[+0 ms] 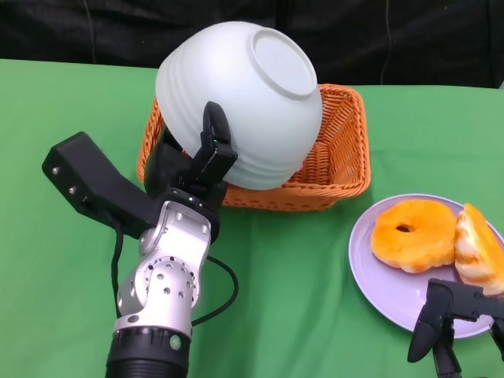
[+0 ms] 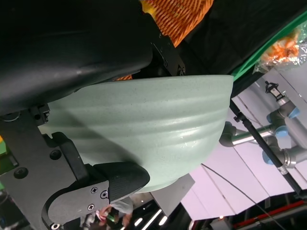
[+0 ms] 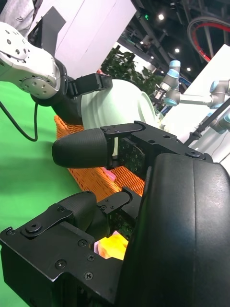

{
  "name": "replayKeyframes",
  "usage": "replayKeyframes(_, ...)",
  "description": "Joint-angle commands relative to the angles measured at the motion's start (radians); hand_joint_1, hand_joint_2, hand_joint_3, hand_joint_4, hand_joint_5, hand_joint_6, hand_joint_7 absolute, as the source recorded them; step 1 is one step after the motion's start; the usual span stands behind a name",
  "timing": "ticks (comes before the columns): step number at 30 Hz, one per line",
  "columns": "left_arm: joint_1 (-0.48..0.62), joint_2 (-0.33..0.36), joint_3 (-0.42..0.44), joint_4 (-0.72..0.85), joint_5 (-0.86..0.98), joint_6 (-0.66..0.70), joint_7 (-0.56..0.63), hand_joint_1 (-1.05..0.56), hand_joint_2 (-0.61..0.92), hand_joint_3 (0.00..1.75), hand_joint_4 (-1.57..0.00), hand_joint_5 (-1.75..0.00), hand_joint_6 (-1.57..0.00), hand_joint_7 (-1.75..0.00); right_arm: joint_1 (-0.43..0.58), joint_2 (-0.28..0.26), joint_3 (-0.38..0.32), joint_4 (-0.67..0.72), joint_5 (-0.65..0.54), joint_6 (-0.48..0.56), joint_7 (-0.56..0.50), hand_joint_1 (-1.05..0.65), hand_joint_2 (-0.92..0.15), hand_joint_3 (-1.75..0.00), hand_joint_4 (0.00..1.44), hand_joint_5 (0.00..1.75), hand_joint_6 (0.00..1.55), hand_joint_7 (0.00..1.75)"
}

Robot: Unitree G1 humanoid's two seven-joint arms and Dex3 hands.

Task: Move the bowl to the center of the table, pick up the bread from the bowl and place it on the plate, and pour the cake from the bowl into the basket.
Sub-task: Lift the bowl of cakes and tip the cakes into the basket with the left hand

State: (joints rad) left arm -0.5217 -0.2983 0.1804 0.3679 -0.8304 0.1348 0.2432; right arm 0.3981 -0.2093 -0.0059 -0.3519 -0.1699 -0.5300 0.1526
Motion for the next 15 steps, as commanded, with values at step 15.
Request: replayKeyframes(15,-0.084,-0.125,0.059,0.046,-0.212,0.014,-0.172,-0.30,0.28,1.61,-1.10,-1.75,-0.82,-1.75,0.009,-0.014,-0.002,0.014,0.010,-0.022,0.004,0.28,-0.20,-1.75,0.96,1.75,0.82,1.51)
